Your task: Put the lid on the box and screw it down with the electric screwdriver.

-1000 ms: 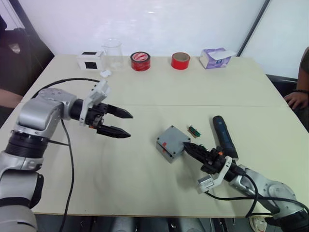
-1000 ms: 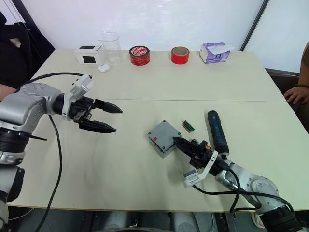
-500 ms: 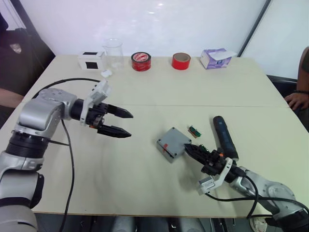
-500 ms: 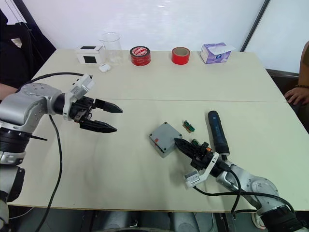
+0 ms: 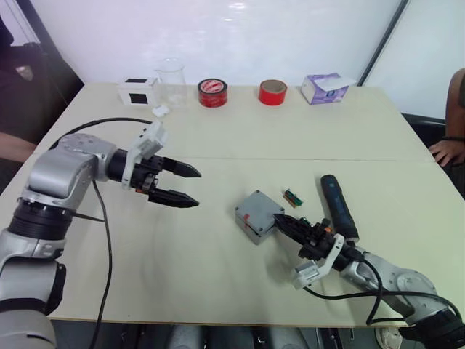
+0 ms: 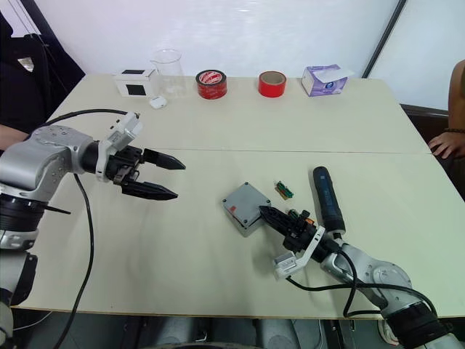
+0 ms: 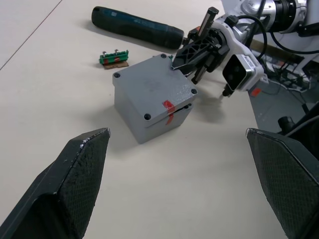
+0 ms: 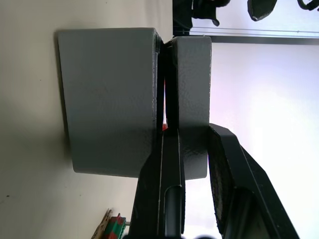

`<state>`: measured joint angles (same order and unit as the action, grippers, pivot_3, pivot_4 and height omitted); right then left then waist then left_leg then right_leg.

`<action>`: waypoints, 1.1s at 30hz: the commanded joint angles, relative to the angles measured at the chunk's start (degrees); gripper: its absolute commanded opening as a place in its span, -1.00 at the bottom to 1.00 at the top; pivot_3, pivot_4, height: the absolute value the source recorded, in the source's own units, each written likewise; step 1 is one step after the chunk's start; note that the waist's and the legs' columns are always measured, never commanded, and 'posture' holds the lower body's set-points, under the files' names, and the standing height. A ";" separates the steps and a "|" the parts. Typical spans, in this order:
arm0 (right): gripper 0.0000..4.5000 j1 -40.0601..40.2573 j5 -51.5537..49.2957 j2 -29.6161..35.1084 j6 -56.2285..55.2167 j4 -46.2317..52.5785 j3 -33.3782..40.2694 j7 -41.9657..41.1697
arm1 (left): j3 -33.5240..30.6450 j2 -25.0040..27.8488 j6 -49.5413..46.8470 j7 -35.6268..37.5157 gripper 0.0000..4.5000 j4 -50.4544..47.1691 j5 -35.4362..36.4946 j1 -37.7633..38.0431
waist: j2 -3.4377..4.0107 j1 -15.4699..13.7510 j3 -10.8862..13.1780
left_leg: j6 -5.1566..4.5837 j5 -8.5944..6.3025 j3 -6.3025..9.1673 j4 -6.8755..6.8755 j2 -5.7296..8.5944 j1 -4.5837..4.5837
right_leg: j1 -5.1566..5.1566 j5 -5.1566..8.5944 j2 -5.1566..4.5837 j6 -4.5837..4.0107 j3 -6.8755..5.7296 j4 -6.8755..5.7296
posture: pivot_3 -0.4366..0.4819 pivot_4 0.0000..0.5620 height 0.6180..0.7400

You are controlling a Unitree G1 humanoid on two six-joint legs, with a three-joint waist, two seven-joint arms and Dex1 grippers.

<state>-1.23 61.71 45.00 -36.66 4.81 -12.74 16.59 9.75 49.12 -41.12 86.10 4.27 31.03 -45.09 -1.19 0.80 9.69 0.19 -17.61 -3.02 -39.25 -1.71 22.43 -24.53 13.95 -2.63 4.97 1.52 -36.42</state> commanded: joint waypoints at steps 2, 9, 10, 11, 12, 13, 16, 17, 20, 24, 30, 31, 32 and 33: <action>-0.92 0.69 0.59 1.21 0.19 -0.74 -0.48 -0.19 | -2.22 -0.09 -0.08 -0.16 0.99 -1.39 0.89 -0.11 | 0.00 0.00 0.00 | 0.00 0.00 0.00 0.00 0.00 0.00 | 0.00 0.00 0.00 0.00 0.00 -0.01 | -0.05 -0.47 1.00; -0.92 2.99 3.19 2.29 0.79 -2.16 -1.81 2.61 | -2.27 -0.86 -0.01 -1.02 0.99 -1.51 0.97 -0.23 | 0.00 -0.08 -0.03 | 0.00 0.00 -0.01 -0.01 0.01 -0.01 | 0.02 0.00 0.00 0.00 0.00 -0.01 | -0.05 -0.47 1.00; -0.92 3.08 3.54 2.41 1.04 -2.43 -2.01 2.92 | -2.23 -1.06 -0.07 -1.24 0.99 -1.61 0.98 -0.24 | -0.01 -0.10 -0.04 | 0.00 0.00 -0.01 -0.01 0.01 -0.02 | 0.03 0.00 -0.01 0.00 0.00 -0.01 | -0.05 -0.47 1.00; -0.92 3.05 4.14 2.50 1.41 -2.75 -2.30 3.41 | -2.17 -1.75 -0.13 -1.99 0.99 -1.73 0.95 -0.35 | -0.02 -0.10 -0.05 | 0.00 0.00 -0.01 -0.02 0.02 -0.02 | 0.05 0.00 -0.02 0.00 0.00 -0.01 | -0.05 -0.47 1.00; -0.92 2.91 4.49 2.55 1.76 -3.03 -2.54 3.81 | -2.09 -2.34 0.04 -2.45 0.99 -1.81 0.94 -0.45 | -0.02 -0.14 -0.06 | 0.00 0.00 0.00 -0.02 0.02 -0.03 | 0.05 0.00 -0.02 0.00 0.00 -0.01 | -0.05 -0.47 1.00; -0.92 2.75 4.96 2.56 2.27 -3.35 -2.75 4.23 | -2.05 -3.00 0.37 -2.89 0.99 -1.81 0.89 -0.58 | -0.03 -0.15 -0.07 | 0.00 0.00 0.00 -0.02 0.02 -0.04 | 0.08 0.00 -0.02 0.00 0.00 -0.01 | -0.05 -0.47 1.00; -0.92 2.18 5.68 2.60 2.82 -4.46 -3.50 5.26 | -1.55 -6.30 0.88 -5.07 0.89 -0.76 0.35 -2.10 | -0.07 -0.15 -0.11 | 0.00 0.00 0.01 -0.04 0.03 -0.06 | 0.12 0.00 -0.03 0.00 -0.01 0.00 | -0.05 -0.47 1.00; -0.92 2.05 5.79 2.65 2.94 -4.78 -3.74 5.53 | -1.22 -7.40 1.39 -5.63 0.76 -0.44 -0.07 -2.58 | -0.08 -0.16 -0.12 | 0.01 0.00 0.01 -0.05 0.04 -0.07 | 0.13 0.00 -0.03 0.00 -0.01 0.00 | -0.05 -0.47 1.00; -0.92 1.81 6.09 2.94 3.34 -5.38 -4.43 6.15 | 0.01 -10.73 3.25 -6.80 0.28 0.49 -1.61 -3.81 | -0.12 -0.15 -0.14 | 0.03 0.02 0.02 -0.06 0.05 -0.07 | 0.15 0.00 -0.03 0.00 -0.01 0.00 | -0.05 -0.47 1.00; -0.92 1.65 6.30 3.16 3.85 -5.66 -5.12 6.48 | 4.86 -17.61 10.23 -6.39 -0.38 3.42 -5.88 -4.74 | -0.13 -0.27 -0.24 | 0.04 0.02 0.02 -0.07 0.06 -0.15 | 0.24 -0.01 -0.03 0.00 -0.01 0.00 | -0.05 -0.47 1.00; -0.92 1.53 6.50 3.62 4.37 -5.67 -5.88 6.66 | 11.07 -26.96 21.63 -7.06 -0.99 12.05 -13.78 -5.23 | -0.15 -0.17 -0.26 | 0.04 0.03 0.06 -0.07 0.14 -0.27 | 0.46 -0.01 -0.04 -0.01 0.01 0.10 | -0.05 -0.47 1.00; -0.92 1.58 6.50 3.73 4.42 -5.61 -5.94 6.64 | 12.32 -27.99 24.22 -7.53 -0.99 13.59 -15.84 -5.11 | -0.15 -0.16 -0.26 | 0.04 0.03 0.06 -0.07 0.14 -0.28 | 0.47 -0.01 -0.04 -0.01 0.01 0.10 | -0.05 -0.47 1.00; -0.92 1.63 6.46 3.83 4.44 -5.57 -5.99 6.62 | 13.42 -28.68 26.56 -7.81 -0.99 14.97 -17.70 -4.90 | -0.14 -0.17 -0.27 | 0.04 0.03 0.07 -0.07 0.14 -0.28 | 0.47 -0.01 -0.04 -0.01 0.01 0.10 | -0.05 -0.47 1.00; -0.92 1.70 6.43 3.94 4.48 -5.51 -6.06 6.66 | 14.53 -29.01 29.23 -7.59 -0.99 16.37 -19.55 -4.52 | -0.14 -0.17 -0.27 | 0.03 0.03 0.07 -0.07 0.14 -0.30 | 0.49 -0.01 -0.04 -0.01 0.01 0.10 | -0.05 -0.47 1.00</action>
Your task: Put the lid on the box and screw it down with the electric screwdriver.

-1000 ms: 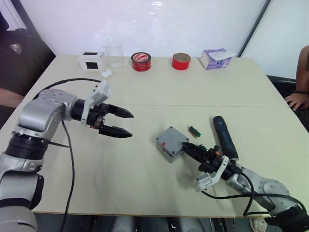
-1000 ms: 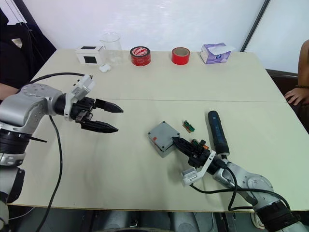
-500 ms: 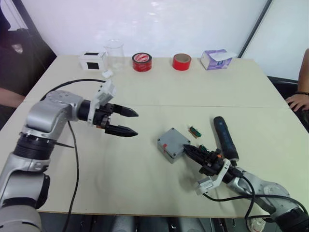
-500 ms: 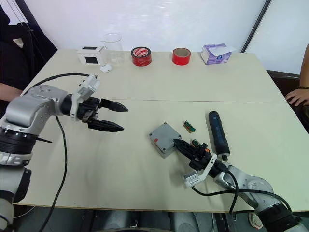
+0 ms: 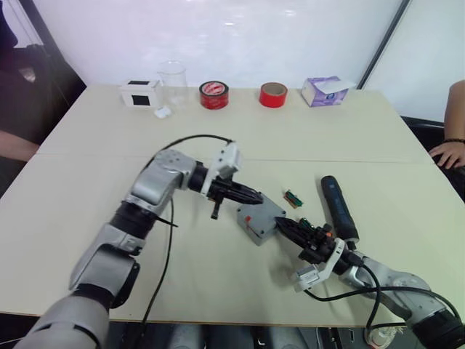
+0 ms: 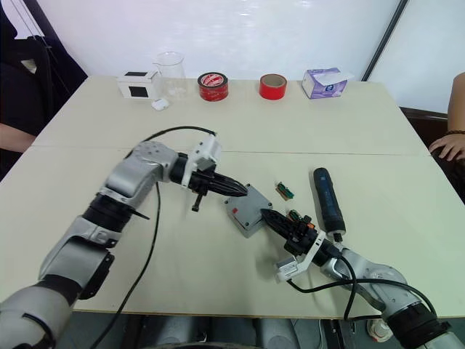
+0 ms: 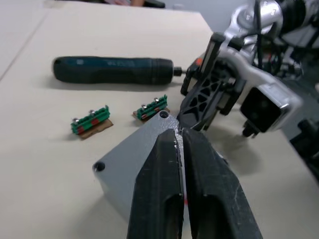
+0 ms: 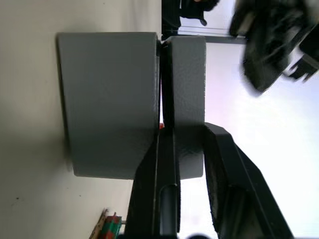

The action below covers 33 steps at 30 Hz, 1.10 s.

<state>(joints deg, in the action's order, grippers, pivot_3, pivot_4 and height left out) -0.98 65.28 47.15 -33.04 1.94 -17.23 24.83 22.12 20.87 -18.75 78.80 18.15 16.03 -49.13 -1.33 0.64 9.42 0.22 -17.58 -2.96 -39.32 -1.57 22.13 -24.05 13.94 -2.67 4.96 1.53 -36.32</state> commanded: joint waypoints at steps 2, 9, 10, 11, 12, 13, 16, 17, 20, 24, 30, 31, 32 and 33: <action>-0.92 1.49 2.88 2.04 0.67 -2.62 -1.88 -1.60 | 3.70 -1.29 10.97 -0.75 -0.99 5.07 -7.65 0.05 | -0.01 0.00 0.00 | 0.00 0.00 0.00 0.00 0.00 -0.02 | 0.03 0.00 0.00 0.00 0.00 0.00 | -0.05 -0.47 1.00; -0.03 1.76 1.38 3.27 -0.27 -2.21 -1.79 -1.46 | 5.14 -1.30 13.95 0.44 -1.00 7.35 -10.76 1.97 | -0.21 0.06 -0.37 | -0.16 -0.10 0.01 0.06 0.00 -0.79 | 0.88 0.03 -0.01 -0.05 -0.01 0.24 | -0.05 -0.47 1.00; 0.14 1.96 1.09 3.69 -0.64 -2.24 -1.65 -1.29 | 5.31 -1.27 13.83 0.50 -1.00 7.43 -11.07 2.17 | -0.29 0.09 -0.61 | -0.16 -0.10 0.02 0.05 0.00 -0.79 | 0.88 0.03 -0.01 -0.04 -0.01 0.24 | -0.05 -0.47 1.00; 0.27 2.19 0.86 4.21 -1.08 -2.25 -1.53 -1.08 | 5.38 -1.35 13.54 0.57 -1.00 7.43 -11.18 2.41 | -0.33 0.11 -0.88 | -0.16 -0.10 0.02 0.06 -0.01 -0.81 | 0.88 0.04 -0.01 -0.05 -0.01 0.23 | -0.05 -0.47 1.00; 0.42 2.57 0.42 5.04 -1.70 -2.16 -1.18 -0.63 | 5.64 -1.46 12.89 0.60 -1.00 7.34 -11.38 2.74 | -0.38 0.12 -1.05 | -0.17 -0.10 0.02 0.06 -0.02 -0.83 | 0.89 0.04 0.00 -0.05 0.00 0.22 | -0.05 -0.47 1.00; 0.59 2.80 0.11 5.58 -2.08 -2.07 -0.96 -0.35 | 5.79 -1.52 12.45 0.65 -1.00 7.27 -11.49 2.95 | -0.38 0.04 -1.15 | -0.17 -0.10 0.03 0.06 -0.03 -0.86 | 0.92 0.04 0.00 -0.05 -0.01 0.22 | -0.05 -0.47 1.00; 0.98 3.44 -0.46 8.12 -3.56 -1.44 0.65 1.69 | 6.77 -1.44 11.61 1.00 -1.00 6.69 -12.06 3.98 | -0.35 -0.18 -1.31 | -0.17 -0.10 0.11 0.06 0.00 -0.91 | 1.04 0.05 0.00 -0.06 -0.01 0.23 | -0.05 -0.47 1.00; 0.98 3.54 -0.69 8.64 -3.85 -1.43 1.04 2.05 | 6.94 -1.40 11.47 1.02 -1.00 6.53 -12.23 4.22 | -0.35 -0.27 -1.37 | -0.17 -0.10 0.12 0.06 0.02 -0.91 | 1.06 0.05 -0.01 -0.06 0.00 0.24 | -0.05 -0.47 1.00; 0.98 3.68 -0.95 10.44 -5.06 -1.17 1.83 3.14 | 7.12 -1.32 10.76 1.29 -1.00 6.15 -12.64 4.83 | -0.36 -0.16 -1.36 | -0.17 -0.10 0.19 0.06 0.07 -0.85 | 1.09 0.06 -0.02 -0.07 0.01 0.31 | -0.05 -0.47 1.00; 0.98 3.27 -3.66 12.52 -8.20 -0.86 3.36 3.86 | 7.14 -0.94 10.26 0.80 -1.00 7.43 -13.61 5.56 | -0.31 0.16 -1.40 | -0.19 -0.11 0.20 0.06 0.07 -0.94 | 1.07 0.06 0.00 -0.07 0.22 0.28 | -0.05 -0.47 1.00; 0.98 1.13 -24.54 11.94 -10.54 0.66 4.99 -11.02 | 4.31 -1.56 7.19 -0.49 -1.00 5.81 -11.04 5.66 | -0.30 0.20 -1.40 | -0.19 -0.11 0.26 0.06 0.05 -1.02 | 1.12 0.06 0.04 -0.07 0.25 0.26 | -0.05 -0.47 1.00; 0.98 0.92 -28.33 11.83 -9.81 1.53 4.84 -14.53 | 3.60 -1.56 6.45 -0.76 -1.00 5.37 -10.52 5.45 | -0.31 0.20 -1.39 | -0.20 -0.11 0.27 0.06 0.05 -1.02 | 1.13 0.06 0.04 -0.07 0.25 0.26 | -0.05 -0.47 1.00; 0.98 0.93 -31.90 11.79 -8.98 2.64 4.60 -18.17 | 2.88 -1.45 6.01 -1.05 -1.00 4.97 -10.21 5.22 | -0.31 0.19 -1.39 | -0.20 -0.11 0.27 0.06 0.05 -1.02 | 1.13 0.06 0.03 -0.07 0.26 0.26 | -0.05 -0.47 1.00; 0.98 1.21 -36.17 11.87 -7.65 3.62 3.90 -22.39 | 2.33 -1.32 5.59 -1.29 -1.00 4.67 -10.05 5.03 | -0.30 0.15 -1.38 | -0.20 -0.11 0.29 0.06 0.04 -1.02 | 1.13 0.06 0.03 -0.07 0.26 0.26 | -0.05 -0.47 1.00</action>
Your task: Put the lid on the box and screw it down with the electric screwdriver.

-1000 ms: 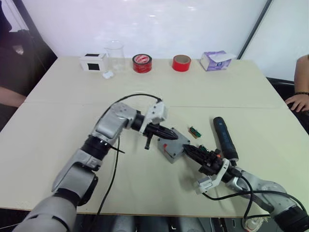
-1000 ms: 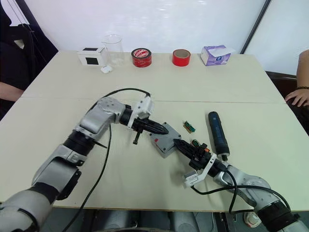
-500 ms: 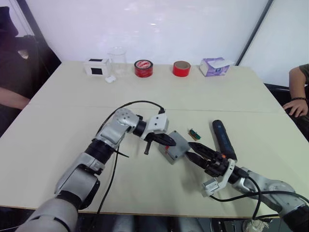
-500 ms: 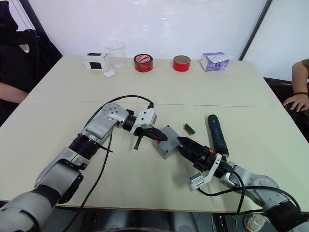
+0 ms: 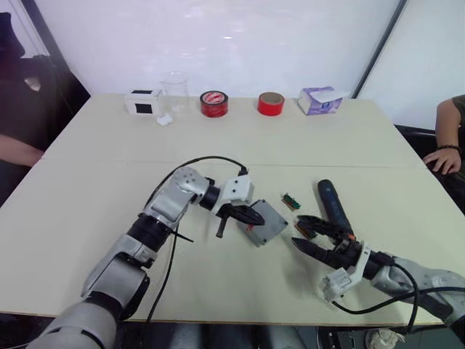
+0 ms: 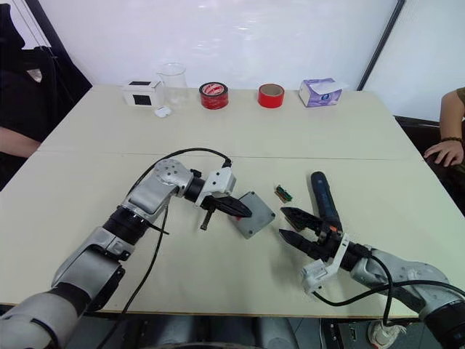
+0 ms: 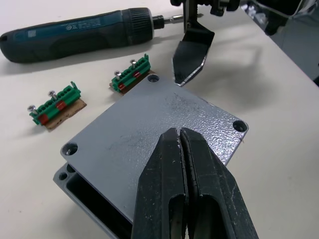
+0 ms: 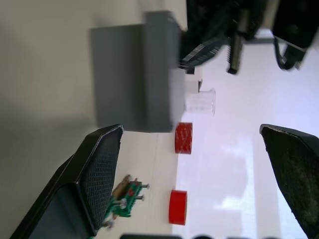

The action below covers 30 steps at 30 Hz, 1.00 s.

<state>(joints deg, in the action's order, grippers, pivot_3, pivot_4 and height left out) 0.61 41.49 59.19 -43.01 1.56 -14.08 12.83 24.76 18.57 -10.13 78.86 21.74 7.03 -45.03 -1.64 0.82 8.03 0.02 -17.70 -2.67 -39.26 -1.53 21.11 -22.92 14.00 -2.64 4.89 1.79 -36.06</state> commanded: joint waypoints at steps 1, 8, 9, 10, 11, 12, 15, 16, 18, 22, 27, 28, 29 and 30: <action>0.98 0.22 -16.74 -0.08 4.22 5.14 0.00 -14.91 | -0.69 1.12 -3.28 -1.48 -1.00 0.87 -1.02 0.85 | 0.00 -0.05 0.02 | 0.00 0.00 0.01 0.00 0.00 0.00 | 0.00 0.00 0.00 0.00 0.00 0.00 | -0.05 -0.47 1.00; 0.98 4.57 -30.20 -1.88 14.82 12.42 1.29 -31.31 | -1.75 0.89 -4.16 -1.54 -1.00 -0.83 0.03 0.93 | 0.01 -0.15 0.03 | -0.03 -0.02 0.03 0.00 -0.06 0.10 | -0.08 0.00 0.00 0.00 -0.02 0.01 | -0.05 -0.47 1.00; 0.98 4.99 -31.67 -2.32 16.53 13.04 1.41 -33.13 | -1.86 0.68 -4.31 -1.51 -1.00 -1.31 0.33 1.01 | 0.01 -0.16 0.03 | -0.03 -0.02 0.02 0.00 -0.06 0.11 | -0.10 0.00 -0.01 0.00 -0.02 0.00 | -0.05 -0.47 1.00; 0.98 5.39 -33.08 -2.72 17.96 13.60 1.54 -34.81 | -1.97 0.47 -4.33 -1.49 -1.00 -1.67 0.59 1.08 | 0.03 -0.17 0.05 | -0.03 -0.02 0.02 0.00 -0.06 0.11 | -0.10 0.00 0.00 0.00 -0.02 0.00 | -0.05 -0.47 1.00; 0.98 5.73 -33.96 -3.37 19.11 14.30 2.08 -35.79 | -2.12 0.20 -4.67 -1.44 -1.00 -2.11 0.99 1.15 | 0.06 -0.19 0.07 | -0.03 -0.02 0.02 0.00 -0.07 0.14 | -0.14 0.00 0.00 0.00 -0.02 0.00 | -0.05 -0.47 1.00; 0.98 6.00 -34.49 -3.95 20.22 14.92 2.60 -36.56 | -2.21 -0.03 -5.18 -1.41 -1.00 -2.49 1.29 1.19 | 0.06 -0.23 0.10 | -0.03 -0.02 0.01 0.00 -0.07 0.20 | -0.20 0.00 0.00 0.00 -0.02 0.00 | -0.05 -0.47 1.00; 0.98 6.56 -34.98 -5.31 22.31 16.20 3.66 -38.78 | -1.92 -0.54 -6.25 -1.32 -1.00 -3.63 1.61 1.47 | 0.13 -0.23 0.17 | -0.03 -0.02 0.00 0.00 -0.06 0.27 | -0.28 0.00 0.00 0.00 -0.03 0.00 | -0.05 -0.47 1.00; 0.98 6.83 -35.08 -5.68 23.04 16.55 3.88 -39.50 | -1.58 -0.67 -6.58 -1.19 -1.00 -4.16 1.58 1.76 | 0.13 -0.23 0.19 | -0.03 -0.02 0.00 0.00 -0.06 0.28 | -0.29 0.00 0.00 0.00 -0.03 0.00 | -0.05 -0.47 1.00; 0.98 7.53 -34.69 -6.46 23.66 17.06 4.41 -40.30 | -1.03 -0.87 -6.62 -1.31 -1.00 -4.64 1.15 2.35 | 0.13 -0.24 0.20 | -0.03 -0.02 0.01 0.00 -0.06 0.28 | -0.30 0.00 0.01 0.00 -0.03 0.00 | -0.05 -0.47 1.00; 0.98 9.02 -35.95 -7.86 26.11 18.47 5.48 -42.67 | -0.51 -1.04 -5.55 -2.18 -1.00 -3.36 -0.13 2.60 | 0.13 -0.25 0.20 | -0.03 -0.02 0.00 0.02 -0.06 0.28 | -0.31 0.01 0.00 0.01 -0.04 0.00 | -0.05 -0.47 1.00; 0.98 10.60 -40.74 -8.72 32.59 22.09 7.31 -46.98 | -0.76 -1.18 -4.29 -3.27 -1.00 -0.05 -1.31 1.62 | 0.13 -0.25 0.20 | -0.03 -0.02 0.01 0.02 -0.07 0.27 | -0.31 0.01 0.01 0.01 -0.04 0.01 | -0.05 -0.47 1.00; 0.98 10.60 -41.02 -8.90 33.32 22.66 7.59 -47.44 | -0.83 -1.15 -4.04 -3.39 -1.00 0.57 -1.40 1.39 | 0.13 -0.26 0.20 | -0.03 -0.02 0.01 0.02 -0.07 0.27 | -0.31 0.01 0.01 0.01 -0.04 0.00 | -0.05 -0.47 1.00; 0.98 10.58 -41.04 -9.15 33.92 23.20 7.82 -47.82 | -0.87 -1.10 -3.71 -3.52 -1.00 1.12 -1.51 1.19 | 0.13 -0.26 0.20 | -0.03 -0.02 0.01 0.02 -0.07 0.27 | -0.31 0.01 0.00 0.01 -0.04 0.01 | -0.05 -0.47 1.00; 0.98 10.51 -41.03 -9.45 34.45 23.63 7.98 -48.13 | -0.95 -1.09 -3.50 -3.60 -1.00 1.61 -1.51 1.00 | 0.13 -0.26 0.20 | -0.03 -0.02 0.01 0.02 -0.07 0.27 | -0.31 0.01 0.00 0.01 -0.04 0.00 | -0.05 -0.47 1.00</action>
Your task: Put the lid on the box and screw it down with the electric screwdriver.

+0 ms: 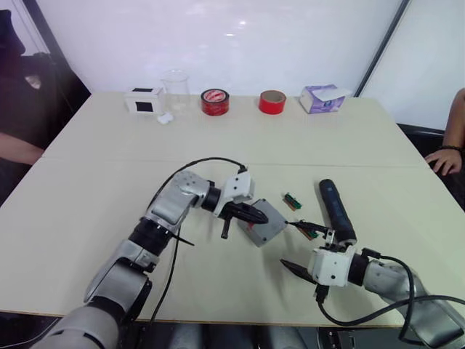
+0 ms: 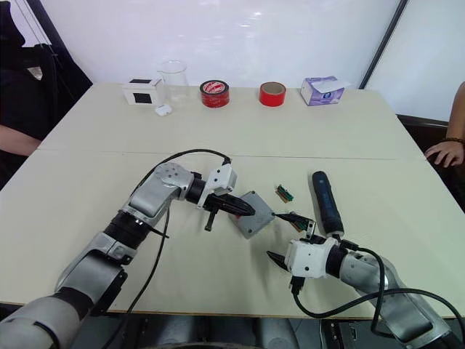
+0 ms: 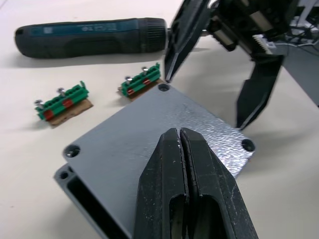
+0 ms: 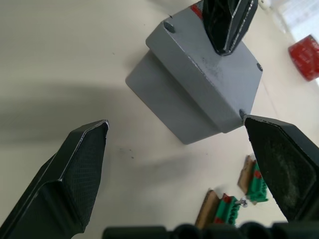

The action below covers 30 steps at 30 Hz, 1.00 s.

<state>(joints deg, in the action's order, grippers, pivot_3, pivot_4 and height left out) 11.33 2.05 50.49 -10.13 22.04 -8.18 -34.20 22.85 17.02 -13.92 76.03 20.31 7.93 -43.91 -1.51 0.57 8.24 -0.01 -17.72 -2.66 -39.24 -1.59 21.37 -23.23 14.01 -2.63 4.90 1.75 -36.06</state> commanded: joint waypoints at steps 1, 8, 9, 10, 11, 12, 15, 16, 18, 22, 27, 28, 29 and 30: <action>0.98 -0.22 -1.64 -1.04 2.08 3.53 2.24 -1.40 | 0.87 0.45 0.44 -0.86 -1.00 3.39 -2.36 -0.26 | 0.00 0.00 0.00 | 0.00 0.00 0.00 0.00 0.00 0.00 | 0.00 0.00 0.00 0.00 0.00 0.00 | -0.05 -0.47 1.00; 0.98 0.60 -3.92 -2.03 6.02 6.00 3.16 -4.63 | 1.08 0.78 0.41 -0.59 -1.00 3.10 -2.00 0.04 | 0.00 0.01 0.00 | 0.00 0.00 0.01 0.01 -0.01 0.01 | -0.02 0.01 0.00 0.01 -0.02 0.01 | -0.05 -0.47 1.00; 0.98 0.86 -5.17 -2.13 7.33 6.67 3.44 -5.34 | 1.10 0.87 0.51 -0.63 -1.00 3.13 -2.09 0.12 | 0.00 0.01 0.00 | 0.00 0.00 0.01 0.01 -0.01 0.01 | -0.02 0.01 0.00 0.01 -0.02 0.01 | -0.05 -0.47 1.00; 0.98 1.12 -7.04 -2.30 9.97 7.63 3.78 -6.07 | 1.05 0.94 0.57 -0.69 -1.00 3.28 -2.12 0.17 | 0.00 0.00 0.01 | 0.00 -0.01 0.01 0.01 -0.03 0.01 | -0.02 0.01 0.00 0.01 -0.02 0.01 | -0.05 -0.47 1.00; 0.98 1.38 -8.69 -2.44 12.83 8.53 4.09 -6.65 | 0.97 1.00 0.56 -0.80 -1.00 3.41 -2.14 0.19 | -0.01 0.00 0.01 | 0.00 -0.01 0.02 0.01 -0.04 0.01 | -0.02 0.01 0.00 0.01 -0.03 0.01 | -0.05 -0.47 1.00; 0.98 1.56 -10.02 -2.65 15.26 9.27 4.41 -7.01 | 0.91 1.03 0.55 -0.92 -1.00 3.52 -2.17 0.20 | 0.00 0.00 0.01 | 0.00 -0.01 0.02 0.02 -0.04 0.01 | -0.02 0.01 0.00 0.01 -0.03 0.01 | -0.05 -0.47 1.00; 0.98 1.35 -16.29 -4.30 24.59 11.58 5.69 -6.84 | 0.62 1.36 1.20 -1.38 -1.00 4.42 -2.51 -0.16 | -0.01 0.03 0.01 | 0.00 -0.01 0.02 0.02 -0.15 0.01 | -0.02 0.00 0.00 0.01 -0.03 0.01 | -0.05 -0.47 1.00; 0.98 1.10 -18.36 -4.91 27.85 12.27 6.20 -6.57 | 0.43 1.45 1.39 -1.54 -1.00 4.81 -2.59 -0.38 | -0.01 0.02 0.01 | 0.00 -0.01 0.02 0.02 -0.16 0.01 | -0.02 0.00 0.00 0.01 -0.04 0.01 | -0.05 -0.47 1.00; 0.98 0.40 -20.71 -5.97 32.17 13.07 7.04 -5.98 | 0.05 1.42 1.65 -2.04 -1.00 5.38 -2.61 -0.70 | -0.01 0.01 0.01 | 0.00 -0.01 0.03 0.02 -0.20 0.02 | -0.04 0.00 0.00 0.00 -0.04 0.01 | -0.05 -0.47 1.00; 0.98 -1.71 -23.34 -7.51 38.07 13.79 8.16 -4.71 | -0.20 0.97 1.46 -2.35 -1.00 5.56 -2.41 -0.88 | 0.00 0.00 0.02 | 0.00 -0.01 0.03 0.03 -0.21 0.06 | -0.10 0.00 -0.03 0.00 -0.05 0.02 | -0.05 -0.47 1.00; 0.98 -3.37 -27.32 -8.55 44.26 15.62 8.92 -4.01 | -0.17 0.82 0.63 -1.87 -1.00 4.34 -1.62 -0.23 | 0.00 -0.06 0.02 | 0.00 -0.01 0.03 0.07 -0.21 0.10 | -0.14 0.01 -0.04 0.00 -0.06 0.03 | -0.05 -0.47 1.00; 0.98 -3.49 -27.52 -8.54 44.99 15.95 8.83 -3.95 | -0.28 0.75 -0.12 -1.57 -1.00 3.47 -1.04 0.00 | 0.00 -0.04 0.03 | 0.00 -0.01 0.04 0.08 -0.21 0.11 | -0.15 0.01 -0.04 0.00 -0.08 0.04 | -0.05 -0.47 1.00; 0.98 -3.57 -27.64 -8.53 45.47 16.21 8.79 -3.88 | -0.26 0.75 -0.65 -1.19 -1.00 2.53 -0.60 0.28 | 0.01 -0.02 0.03 | 0.00 -0.01 0.04 0.09 -0.22 0.12 | -0.15 0.01 -0.04 -0.01 -0.08 0.04 | -0.05 -0.47 1.00; 0.98 -3.64 -27.72 -8.57 45.88 16.40 8.80 -3.81 | -0.21 0.76 -1.10 -0.89 -1.00 1.71 -0.32 0.56 | 0.00 0.00 0.03 | 0.00 -0.01 0.04 0.09 -0.22 0.13 | -0.17 0.02 -0.04 -0.01 -0.08 0.04 | -0.05 -0.47 1.00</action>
<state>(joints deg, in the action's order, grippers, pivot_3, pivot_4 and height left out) 8.33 -24.27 42.08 35.09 36.02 -0.86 -38.26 21.44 17.53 -13.31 74.35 22.70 8.01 -44.82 -1.51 0.57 8.27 -0.01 -17.73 -2.62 -39.15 -1.81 21.53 -23.41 14.03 -2.68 4.88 1.67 -36.01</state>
